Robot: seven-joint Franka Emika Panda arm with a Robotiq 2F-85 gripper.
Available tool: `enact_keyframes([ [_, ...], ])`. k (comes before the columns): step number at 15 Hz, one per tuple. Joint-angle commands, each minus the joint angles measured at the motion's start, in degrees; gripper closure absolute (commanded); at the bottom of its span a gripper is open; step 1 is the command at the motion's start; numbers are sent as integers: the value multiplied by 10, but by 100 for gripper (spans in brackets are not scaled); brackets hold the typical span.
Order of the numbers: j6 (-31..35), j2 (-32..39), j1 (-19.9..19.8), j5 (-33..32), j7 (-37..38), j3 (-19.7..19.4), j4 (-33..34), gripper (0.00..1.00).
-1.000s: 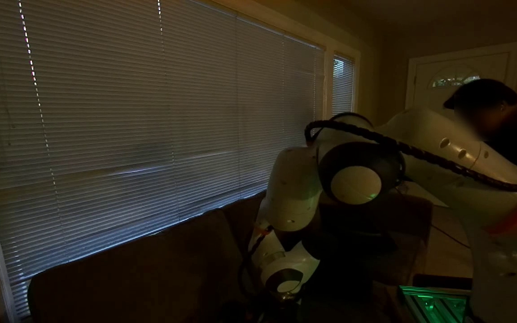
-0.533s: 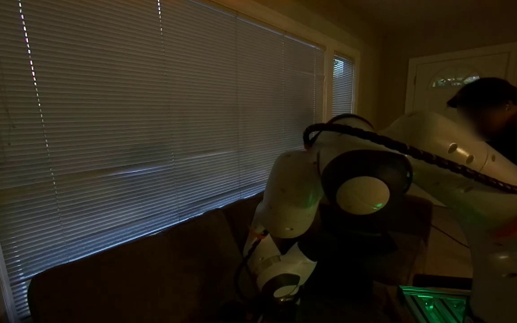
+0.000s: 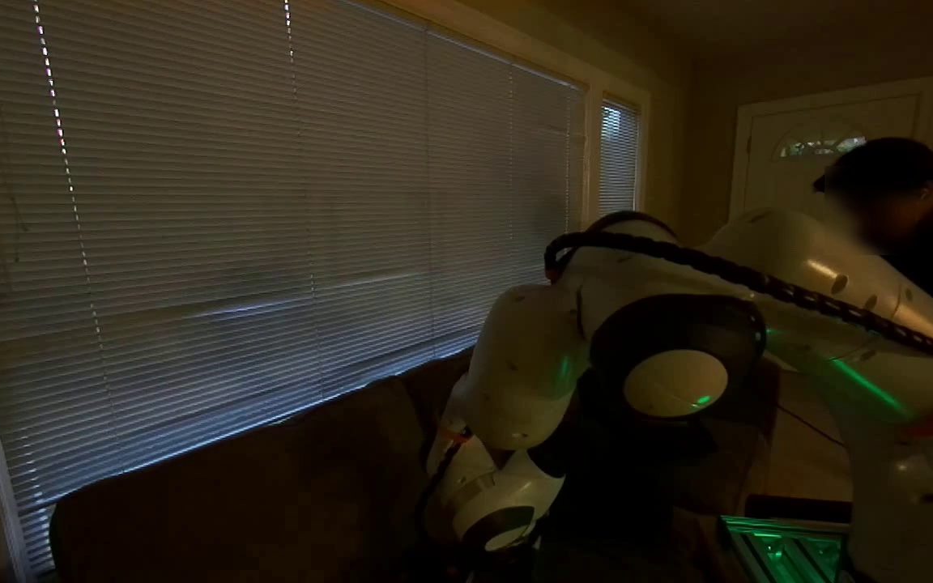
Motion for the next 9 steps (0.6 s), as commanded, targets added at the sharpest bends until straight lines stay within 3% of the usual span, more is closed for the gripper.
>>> enact_keyframes([
  [1, 40, 29, 41, 13, 13, -28, 20, 99],
  [9, 82, 59, 81, 13, 29, -41, 40, 99],
])
